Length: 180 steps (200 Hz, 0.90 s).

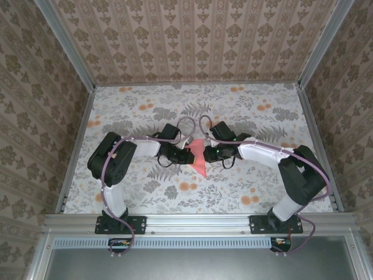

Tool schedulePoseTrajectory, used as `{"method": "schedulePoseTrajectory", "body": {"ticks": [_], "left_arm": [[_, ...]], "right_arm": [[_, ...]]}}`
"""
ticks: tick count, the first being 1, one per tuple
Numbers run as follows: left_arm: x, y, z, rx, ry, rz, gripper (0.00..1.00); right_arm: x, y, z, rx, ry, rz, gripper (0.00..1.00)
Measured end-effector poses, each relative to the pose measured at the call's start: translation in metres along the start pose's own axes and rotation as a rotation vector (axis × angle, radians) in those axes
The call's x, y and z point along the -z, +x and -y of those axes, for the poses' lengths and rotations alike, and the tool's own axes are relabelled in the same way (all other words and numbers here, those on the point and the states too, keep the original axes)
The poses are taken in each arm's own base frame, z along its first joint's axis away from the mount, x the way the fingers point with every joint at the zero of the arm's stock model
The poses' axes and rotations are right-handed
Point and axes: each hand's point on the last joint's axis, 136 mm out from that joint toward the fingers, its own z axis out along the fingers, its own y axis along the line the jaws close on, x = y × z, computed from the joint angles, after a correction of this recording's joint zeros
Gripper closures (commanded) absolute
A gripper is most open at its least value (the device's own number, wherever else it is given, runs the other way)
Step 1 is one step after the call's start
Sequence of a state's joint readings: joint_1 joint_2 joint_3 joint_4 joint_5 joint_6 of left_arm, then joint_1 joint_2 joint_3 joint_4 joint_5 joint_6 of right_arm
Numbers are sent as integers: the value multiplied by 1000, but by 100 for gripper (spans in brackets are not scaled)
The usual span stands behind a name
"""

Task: Fold a paper plane with a square sheet of paper (fold left side to right side)
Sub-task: Third fold the triangle at the center of the table.

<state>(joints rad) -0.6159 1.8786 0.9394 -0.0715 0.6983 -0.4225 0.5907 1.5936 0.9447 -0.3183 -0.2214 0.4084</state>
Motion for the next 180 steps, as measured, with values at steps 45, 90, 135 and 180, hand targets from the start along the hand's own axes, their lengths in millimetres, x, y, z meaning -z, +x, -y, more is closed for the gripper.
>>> {"method": "schedulePoseTrajectory", "body": {"ticks": [45, 90, 135, 180], "left_arm": [[0, 0, 0, 1, -3, -1, 93], [0, 0, 0, 1, -4, -1, 93], [0, 0, 0, 1, -4, -1, 93], [0, -1, 0, 3, -5, -3, 93]], "right_arm": [[-6, 30, -32, -163, -121, -64, 94], [-33, 47, -49, -213, -133, -138, 96], [-42, 41, -47, -241, -106, -133, 97], [-44, 39, -41, -248, -73, -120, 97]]}}
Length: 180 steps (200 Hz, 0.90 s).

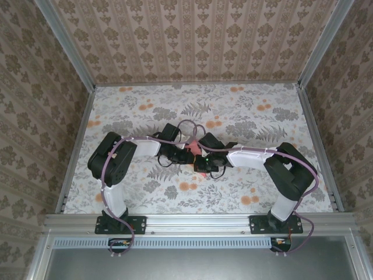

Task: Fold a paper plane with a square sheet of paper (fold left side to right side)
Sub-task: Third fold the triangle at the center of the table.

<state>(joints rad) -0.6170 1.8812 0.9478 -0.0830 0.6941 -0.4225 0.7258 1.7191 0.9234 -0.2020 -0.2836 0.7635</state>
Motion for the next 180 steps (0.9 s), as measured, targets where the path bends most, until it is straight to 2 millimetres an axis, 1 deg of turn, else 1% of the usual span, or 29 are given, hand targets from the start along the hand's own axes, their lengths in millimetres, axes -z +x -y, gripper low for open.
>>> {"method": "schedulePoseTrajectory", "body": {"ticks": [63, 180], "left_arm": [[0, 0, 0, 2, 1, -3, 93], [0, 0, 0, 8, -4, -8, 93]], "right_arm": [[-6, 1, 11, -14, 45, -3, 98], [-6, 6, 17, -24, 70, -19, 98]]}}
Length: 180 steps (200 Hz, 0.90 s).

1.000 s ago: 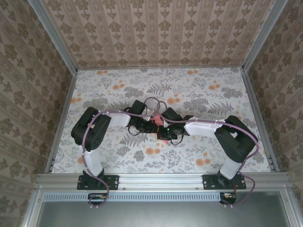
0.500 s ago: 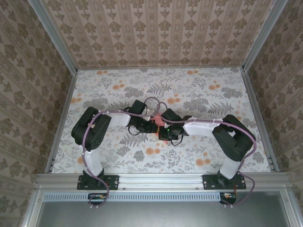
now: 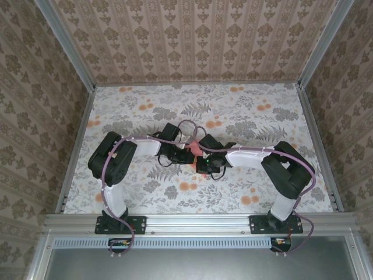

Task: Fold a paper plane with a square sheet of paper (fold left side to right side)
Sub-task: Third fold the triangle at the center of the table.

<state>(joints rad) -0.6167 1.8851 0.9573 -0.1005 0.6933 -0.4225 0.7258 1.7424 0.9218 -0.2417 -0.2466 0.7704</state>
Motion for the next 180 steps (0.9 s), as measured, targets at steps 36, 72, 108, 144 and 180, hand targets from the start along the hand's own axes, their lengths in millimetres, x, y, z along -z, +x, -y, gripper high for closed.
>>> {"method": "schedulePoseTrajectory", "body": {"ticks": [36, 72, 108, 144, 180], "left_arm": [[0, 0, 0, 0, -1, -1, 93], [-1, 1, 2, -3, 0, -6, 93], [-3, 3, 4, -7, 4, -13, 93], [-3, 3, 4, -4, 6, -17, 93], [-3, 3, 4, -4, 6, -18, 93]], "right_arm": [[4, 8, 6, -2, 6, -7, 98], [9, 19, 15, -5, 11, -12, 98], [12, 25, 20, -17, 11, -13, 98], [14, 30, 23, -24, 22, -28, 98], [18, 40, 28, -34, 37, -66, 98]]}}
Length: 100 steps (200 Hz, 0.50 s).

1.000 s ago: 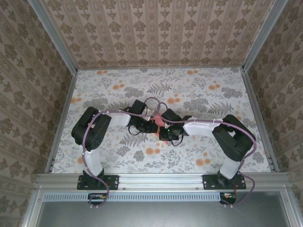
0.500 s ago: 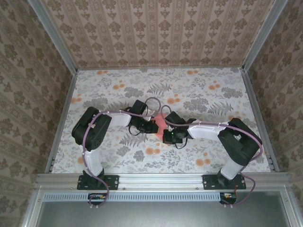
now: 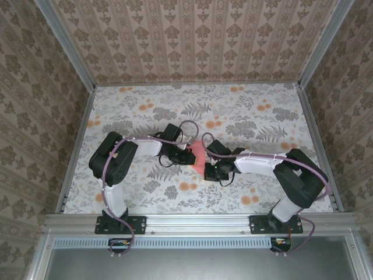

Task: Fold a paper plane with a square sheet of paper (fold left side to right side)
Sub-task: Third fold the triangle at the center of the table.

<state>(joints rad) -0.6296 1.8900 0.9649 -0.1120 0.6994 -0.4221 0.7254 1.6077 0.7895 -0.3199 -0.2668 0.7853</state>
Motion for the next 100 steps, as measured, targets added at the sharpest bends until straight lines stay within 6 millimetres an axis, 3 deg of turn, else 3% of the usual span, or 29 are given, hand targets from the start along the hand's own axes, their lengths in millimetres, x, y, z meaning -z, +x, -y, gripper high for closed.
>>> {"method": "schedulePoseTrajectory", "body": {"ticks": [43, 75, 100], "left_arm": [[0, 0, 0, 0, 0, 0, 93], [0, 0, 0, 0, 0, 0, 93], [0, 0, 0, 0, 0, -1, 93]], "right_arm": [[14, 9, 1, -2, -1, -23, 98], [39, -5, -15, 7, -81, 49, 99], [35, -17, -22, 6, -100, 71, 99]]}}
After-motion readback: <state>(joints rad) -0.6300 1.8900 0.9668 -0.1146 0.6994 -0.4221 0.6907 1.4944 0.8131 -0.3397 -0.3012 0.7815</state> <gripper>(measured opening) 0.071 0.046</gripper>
